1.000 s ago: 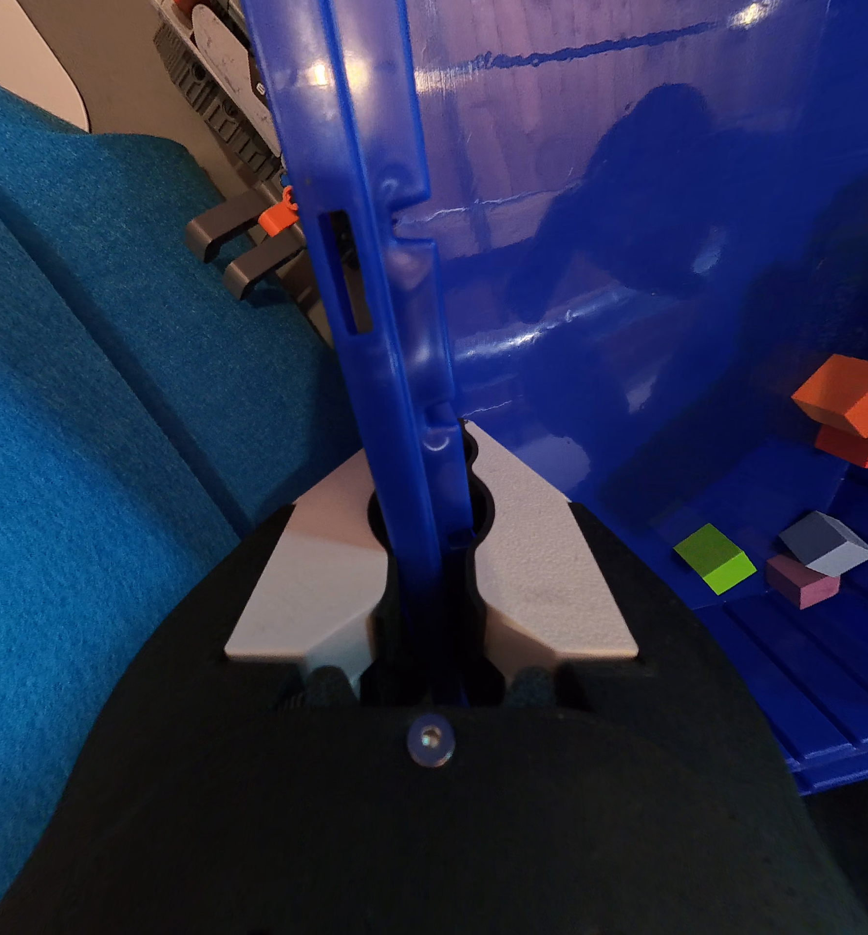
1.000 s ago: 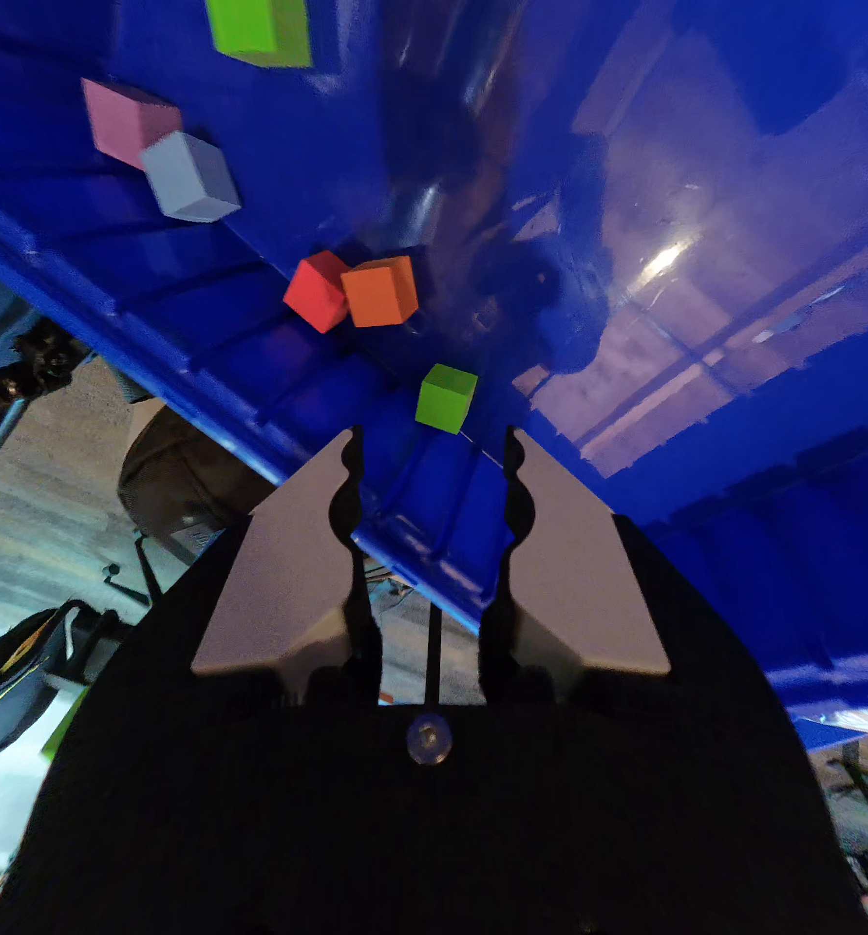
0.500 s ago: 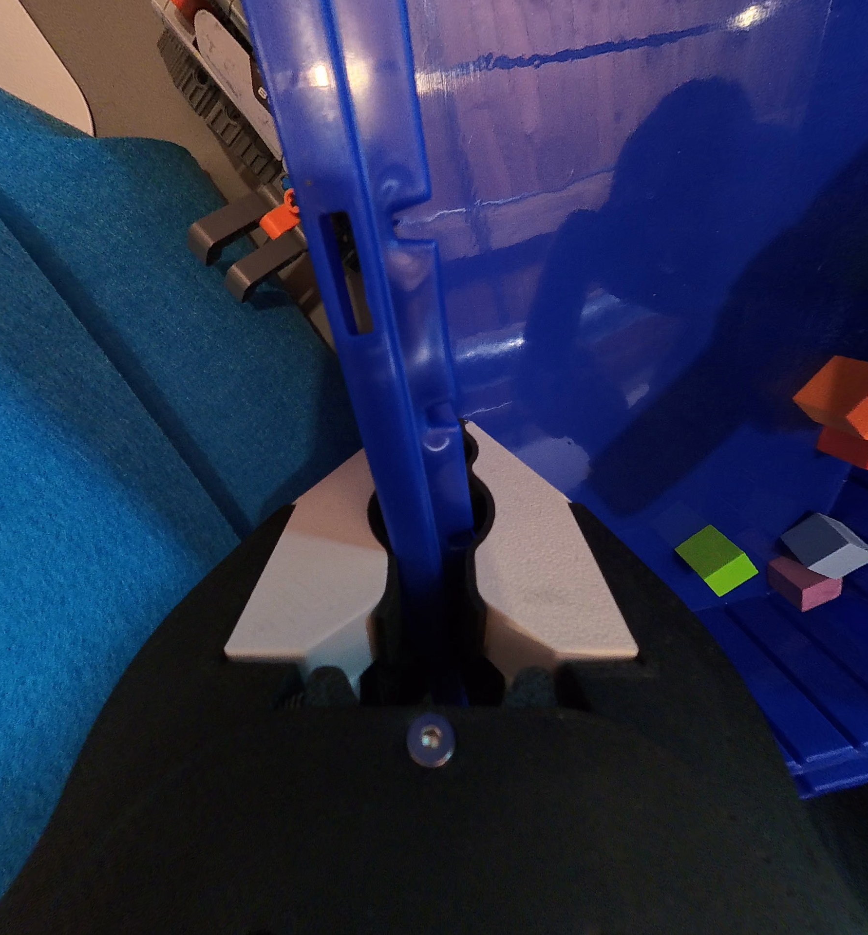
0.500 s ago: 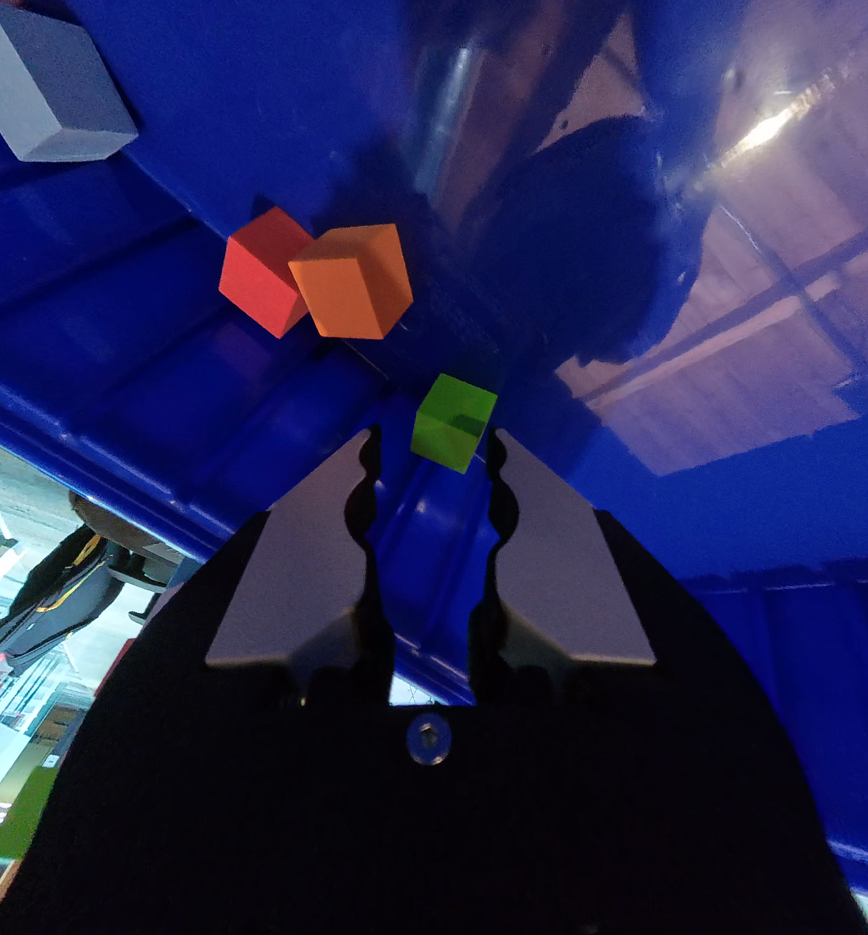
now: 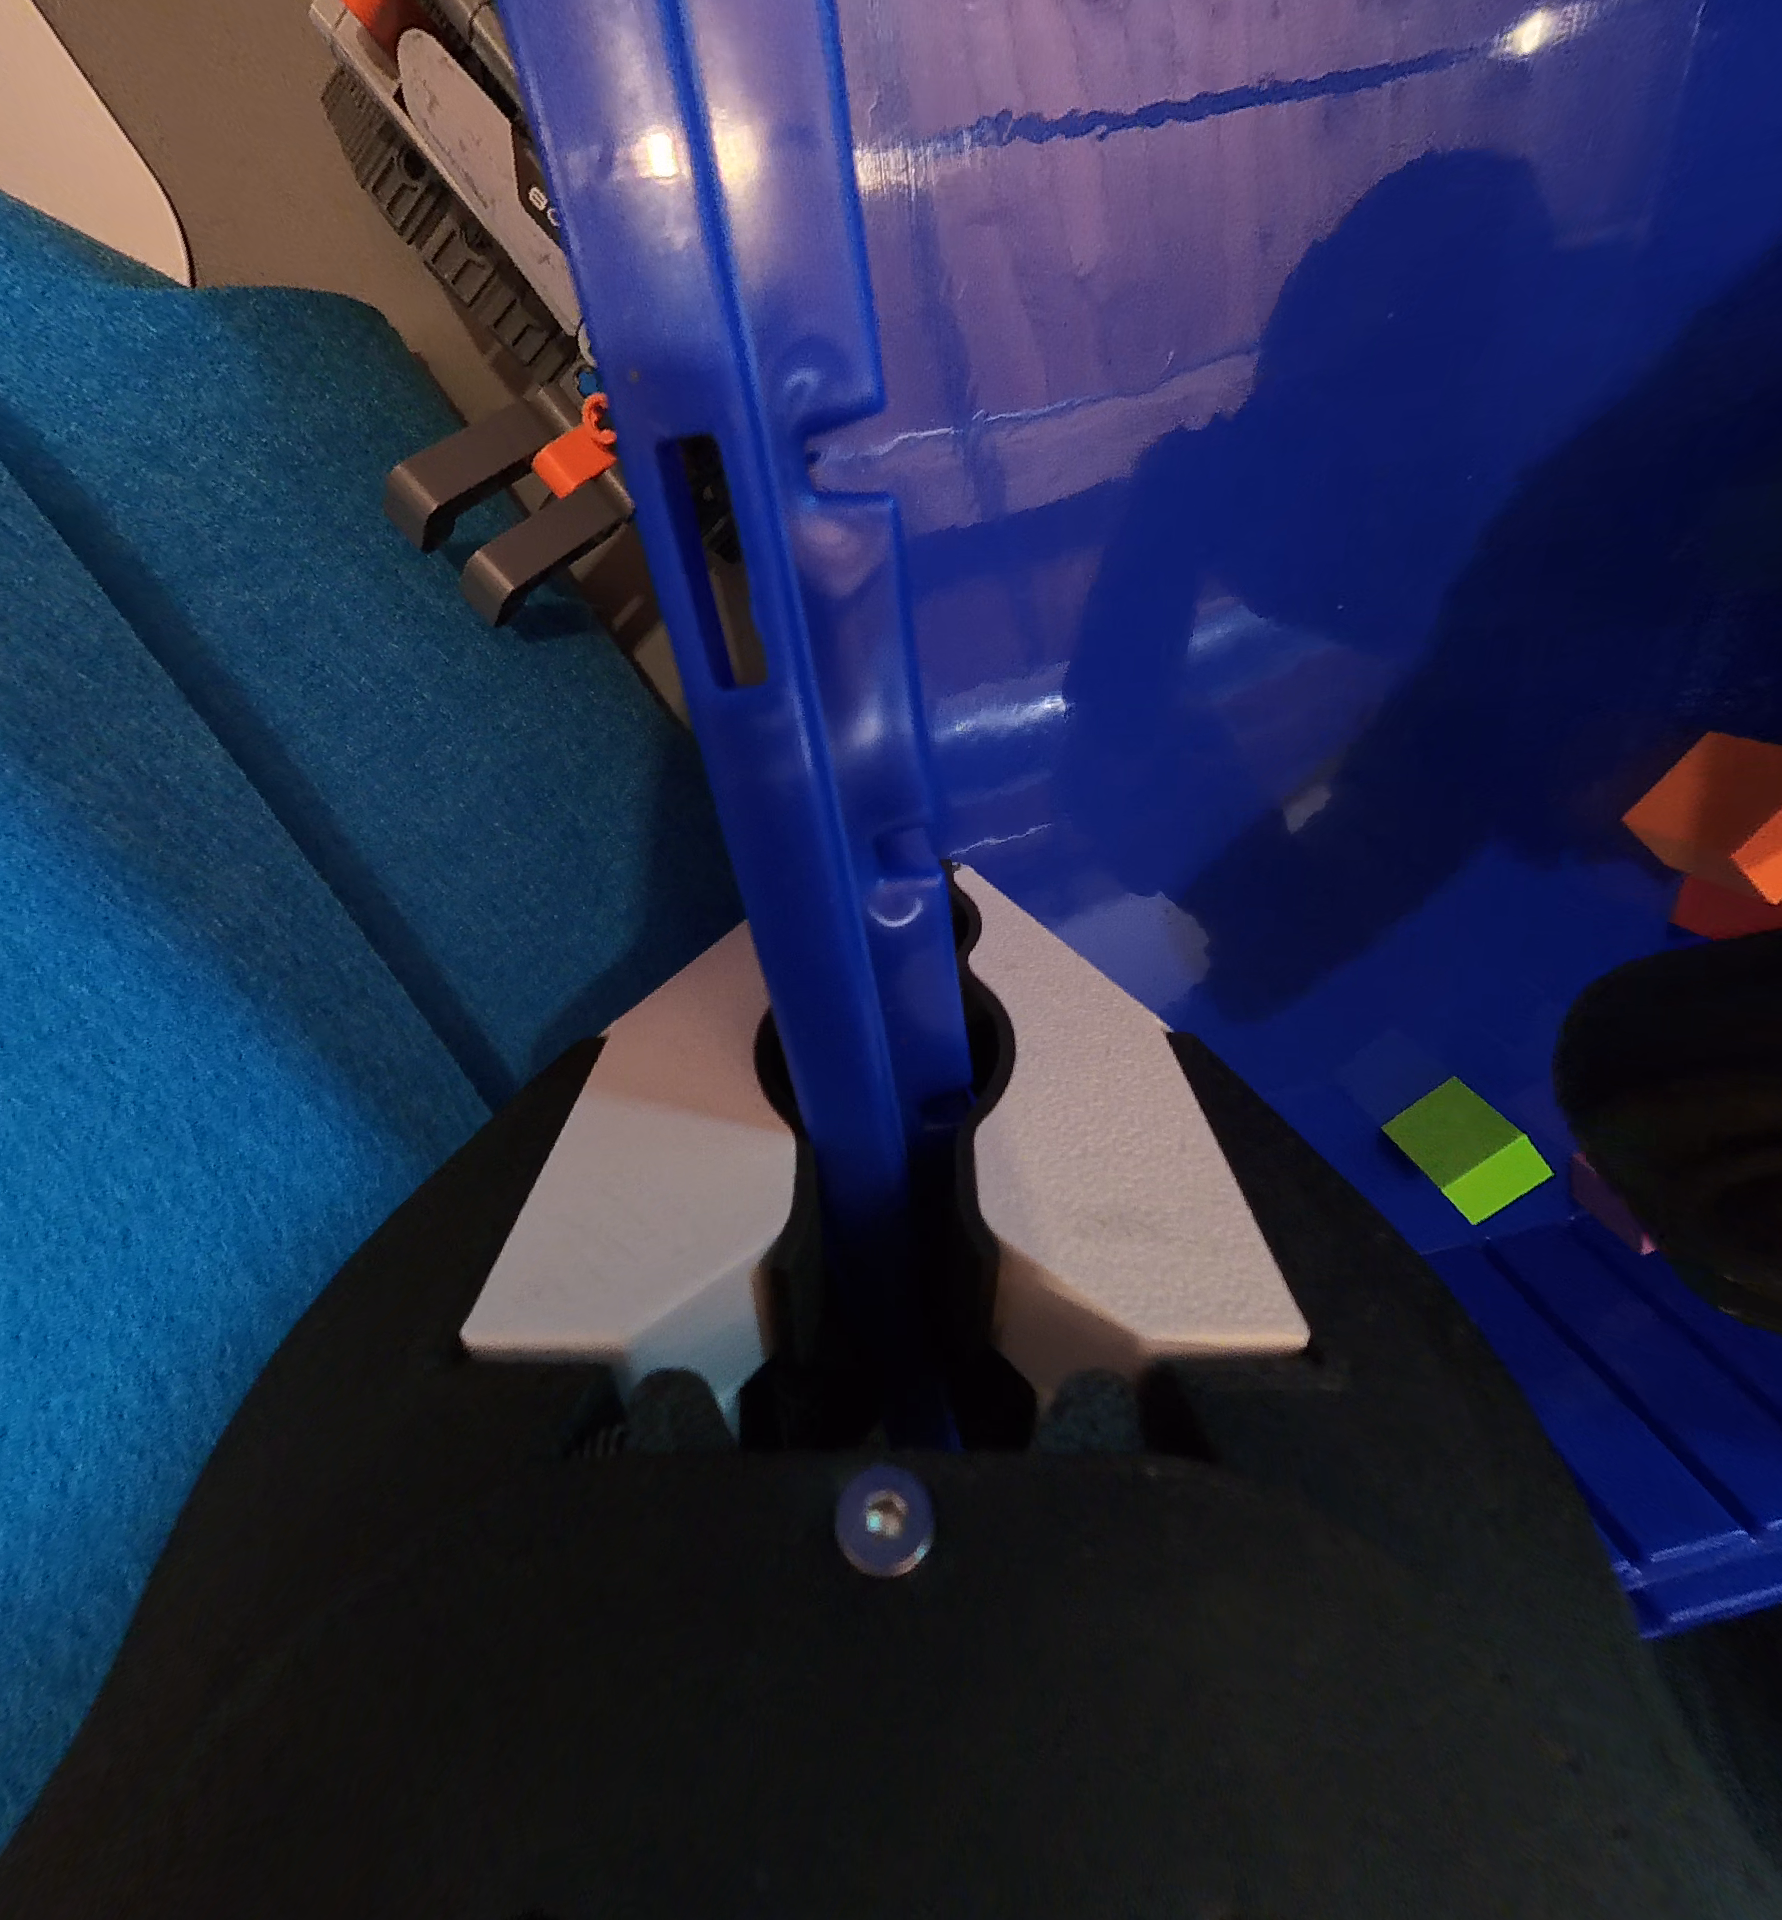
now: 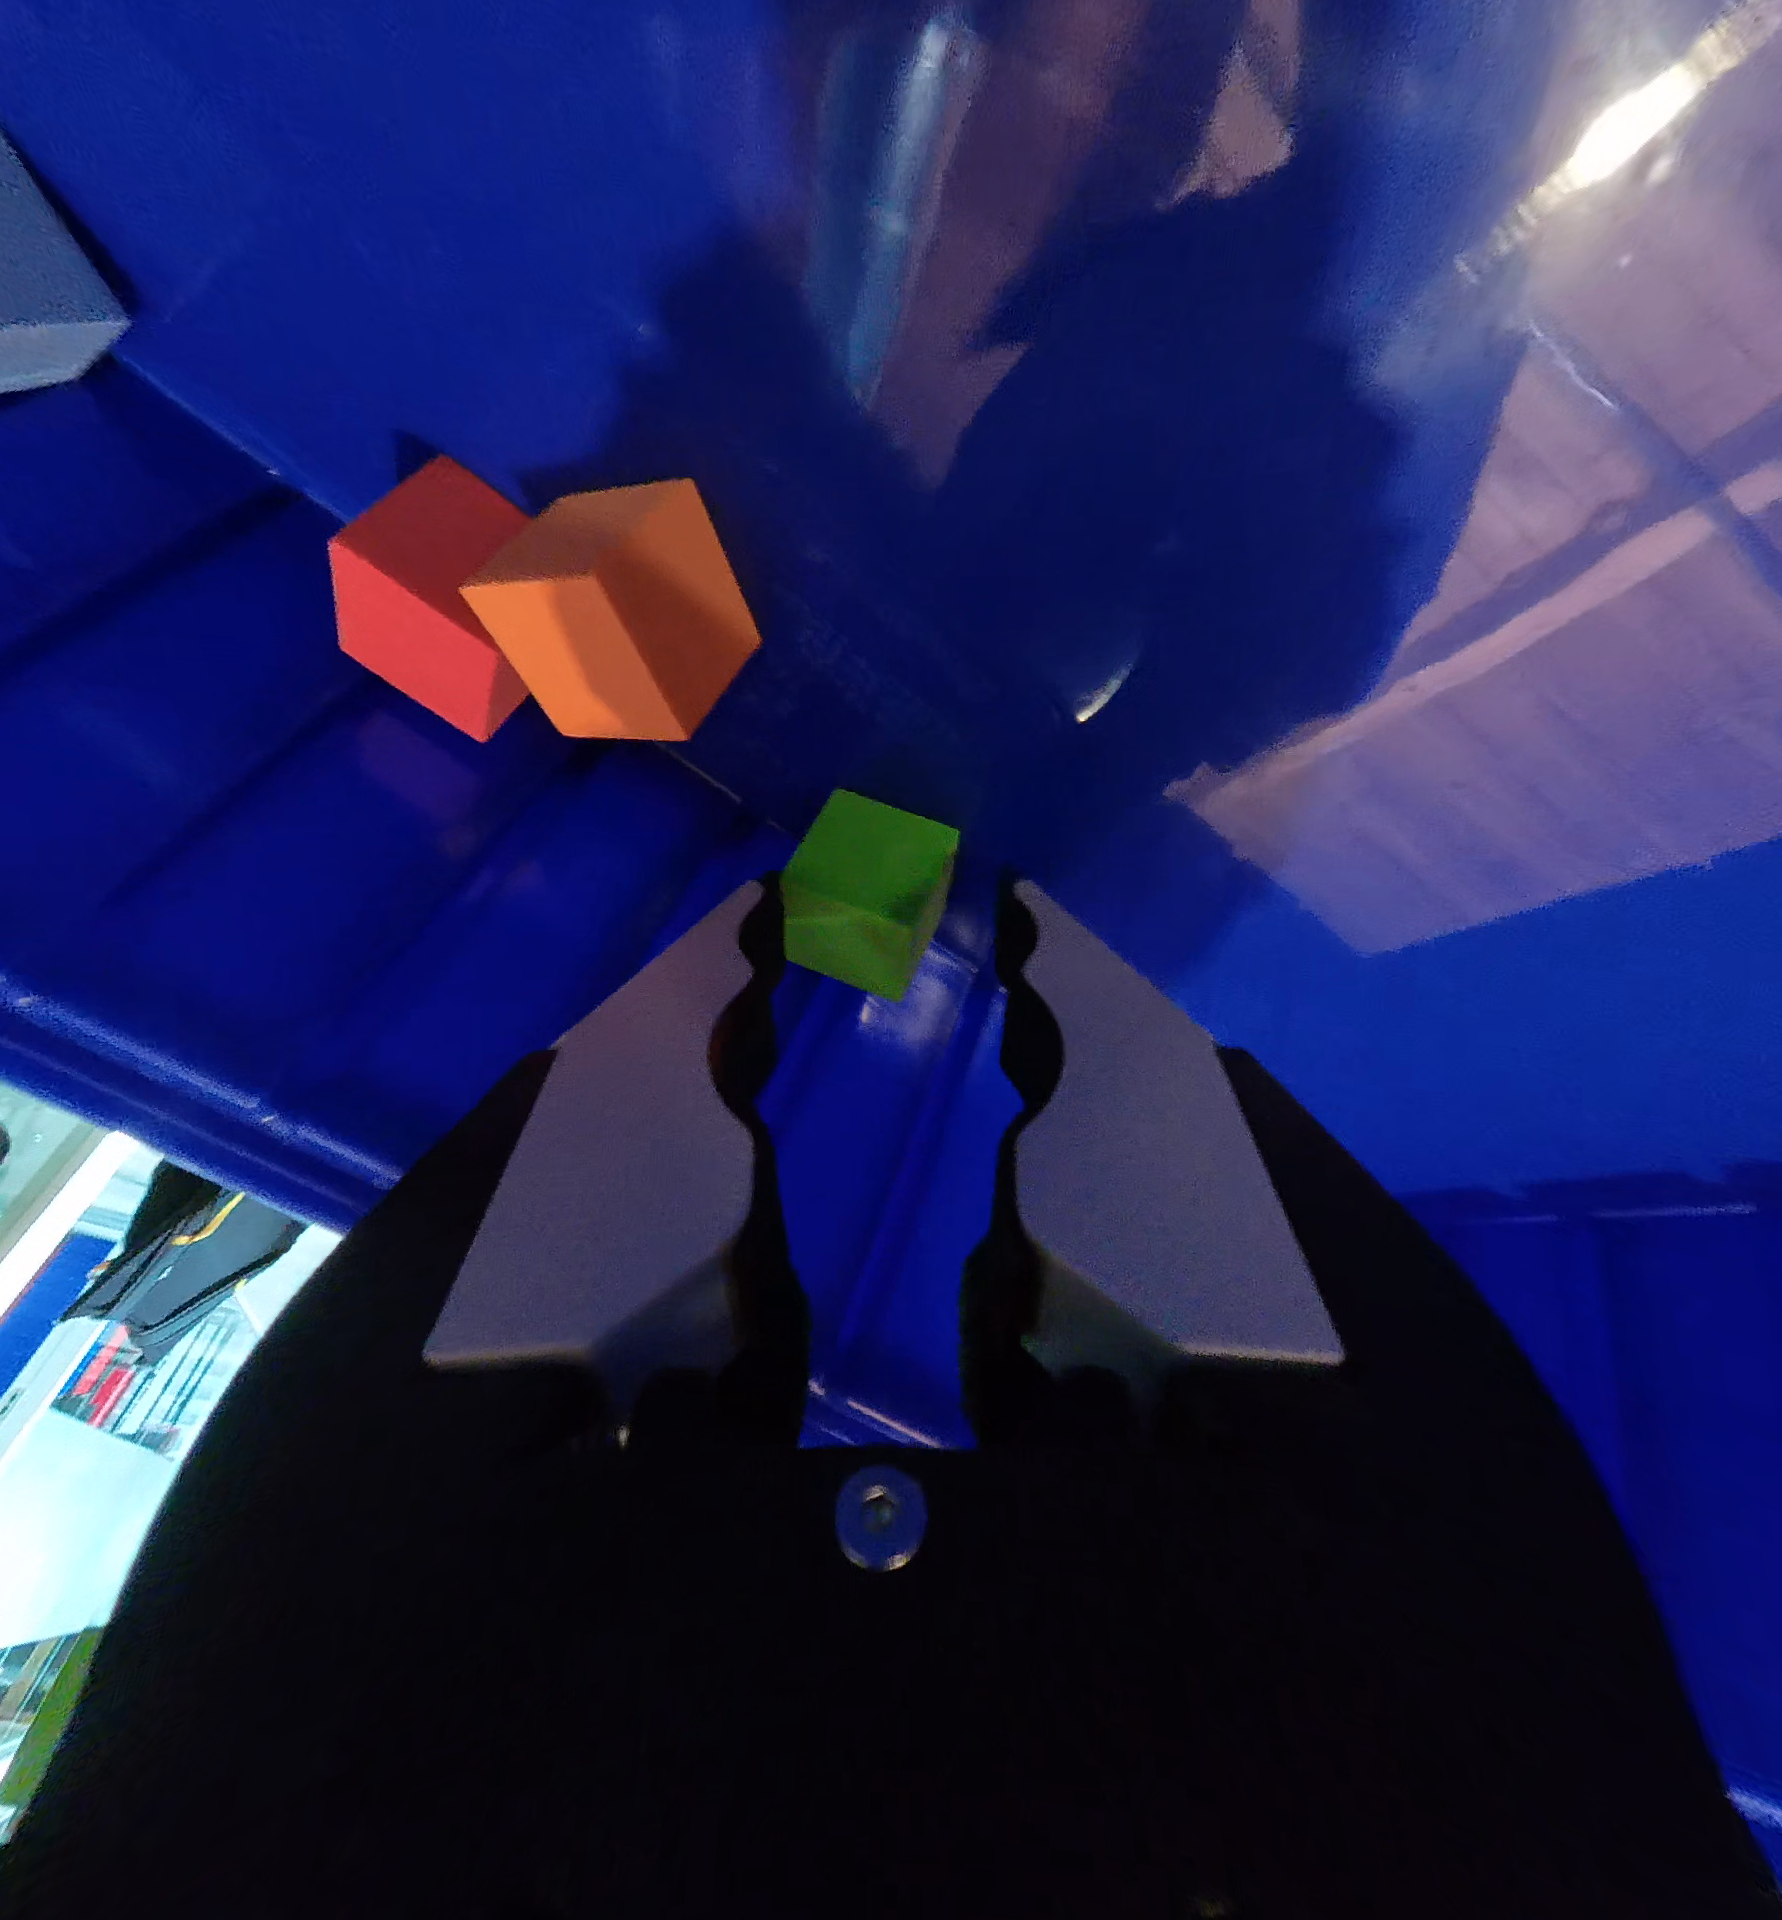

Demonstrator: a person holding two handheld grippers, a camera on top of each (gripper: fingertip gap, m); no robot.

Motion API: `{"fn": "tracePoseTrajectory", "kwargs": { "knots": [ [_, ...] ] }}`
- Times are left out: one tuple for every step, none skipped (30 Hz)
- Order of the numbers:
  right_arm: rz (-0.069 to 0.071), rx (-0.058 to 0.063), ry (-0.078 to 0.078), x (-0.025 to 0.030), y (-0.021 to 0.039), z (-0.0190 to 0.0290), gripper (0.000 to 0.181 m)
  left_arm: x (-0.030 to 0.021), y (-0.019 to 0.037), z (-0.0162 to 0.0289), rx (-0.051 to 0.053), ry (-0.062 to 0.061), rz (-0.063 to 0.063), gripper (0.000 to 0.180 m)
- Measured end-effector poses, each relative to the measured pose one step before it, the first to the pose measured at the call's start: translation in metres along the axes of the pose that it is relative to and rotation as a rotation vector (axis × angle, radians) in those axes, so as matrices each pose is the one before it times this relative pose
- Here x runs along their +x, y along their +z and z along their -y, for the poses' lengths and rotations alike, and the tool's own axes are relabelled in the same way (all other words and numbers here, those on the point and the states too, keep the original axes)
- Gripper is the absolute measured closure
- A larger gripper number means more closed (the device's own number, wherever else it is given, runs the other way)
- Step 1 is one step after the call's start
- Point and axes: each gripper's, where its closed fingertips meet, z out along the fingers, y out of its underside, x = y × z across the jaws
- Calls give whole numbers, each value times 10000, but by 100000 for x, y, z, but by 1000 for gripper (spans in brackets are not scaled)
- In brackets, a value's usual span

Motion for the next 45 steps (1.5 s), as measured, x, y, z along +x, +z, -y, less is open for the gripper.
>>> {"fn": "tracePoseTrajectory", "kwargs": {
  "knots": [
    [238,101,-16,-333,-31,155,151,-23,-2,9,-5,1,24,163],
    [101,126,-6,-127,-102,132,152,-4,3,15,1,2,0,163],
    [-150,92,-43,243,-171,21,152,-18,-6,14,1,-1,1,163],
    [-256,85,-76,444,-244,-35,152,0,4,5,5,2,-11,163],
    [-211,136,-22,464,-314,-5,152,-3,15,13,2,1,-10,163],
    [-129,261,34,421,-433,132,153,2,-8,2,4,6,1,163],
    [-6,358,-35,194,-558,248,152,-9,2,13,-1,3,3,163],
    [31,303,6,140,-600,162,152,-6,0,2,-2,4,-4,163],
    [-21,170,59,216,-574,-29,152,9,-4,28,3,9,-9,163],
    [27,70,-16,69,-577,-217,152,7,-3,17,7,6,-14,163],
    [66,114,-104,-108,-680,-192,152,-7,16,21,3,3,-4,163],
    [82,131,-42,-209,-834,-229,152,-2,-6,20,5,11,9,163],
    [145,112,-103,-472,-985,-313,152,3,2,8,4,8,4,163],
    [160,161,-214,-684,-1157,-317,153,-7,4,4,5,4,-7,163],
    [113,162,-127,-737,-1297,-373,153,10,-4,10,10,9,-6,163],
    [95,101,-190,-877,-1340,-484,153,1,5,1,10,5,-2,163],
    [136,8,-321,-1116,-1299,-644,153,-1,16,2,12,6,0,162],
    [112,-116,-247,-1163,-1240,-817,153,2,4,1,10,2,0,162],
    [40,-136,-206,-1098,-1157,-816,153,-12,6,-5,16,6,9,162],
    [80,-61,-260,-1208,-1046,-652,153,-2,7,11,12,2,6,162],
    [148,-28,-211,-1345,-924,-537,153,-3,2,13,-1,4,-2,162],
    [113,-65,-94,-1265,-777,-507,153,1,-19,25,-6,15,-3,162],
    [88,-105,-85,-1181,-591,-507,153,8,-11,18,-6,12,0,162],
    [129,-95,-116,-1189,-428,-441,153,3,-10,14,-3,8,1,162],
    [154,-85,-25,-1100,-252,-341,153,1,3,-7,7,1,-9,162],
    [119,-120,45,-917,-108,-341,153,6,15,-2,8,-4,-16,162],
    [110,-116,-7,-809,61,-266,153,7,5,10,7,2,-6,162],
    [167,-93,11,-775,221,-180,153,4,1,5,2,4,5,162],
    [154,-114,46,-607,346,-155,153,0,-7,14,3,4,1,162],
    [167,-88,20,-506,428,-59,153,0,6,9,8,1,-11,162],
    [195,-37,2,-457,470,55,153,6,-6,-2,9,-4,-11,162],
    [193,-72,33,-350,503,-5,153,4,11,4,2,1,7,162],
    [114,-158,22,-179,528,-138,153,1,-2,-3,0,3,14,162],
    [89,-115,3,-112,479,-81,153,4,-9,0,3,1,2,162],
    [143,-33,27,-143,412,39,153,-1,11,-4,1,-5,-7,162],
    [98,-44,-1,-60,345,-5,152,-6,-1,-5,-1,0,-6,162],
    [81,-8,-19,-23,240,33,153,6,-9,11,-3,0,-7,162],
    [116,69,-8,-32,151,127,153,1,-2,-3,-6,-1,-6,162],
    [120,83,8,8,114,129,153,5,-11,5,-3,1,0,162],
    [60,28,30,149,113,19,153,-2,8,-4,-2,-2,3,162],
    [80,-19,39,105,127,-38,153,-1,0,1,1,-2,2,162],
    [76,-33,24,97,148,-43,152,2,1,-4,3,-3,-4,162],
    [20,-32,18,148,126,-14,153,0,0,-5,2,-2,-4,162],
    [31,-39,22,94,115,-16,152,10,9,0,-1,1,3,162],
    [25,-47,10,62,101,-28,152,-6,-2,-4,-3,1,4,162]
  ]
}}
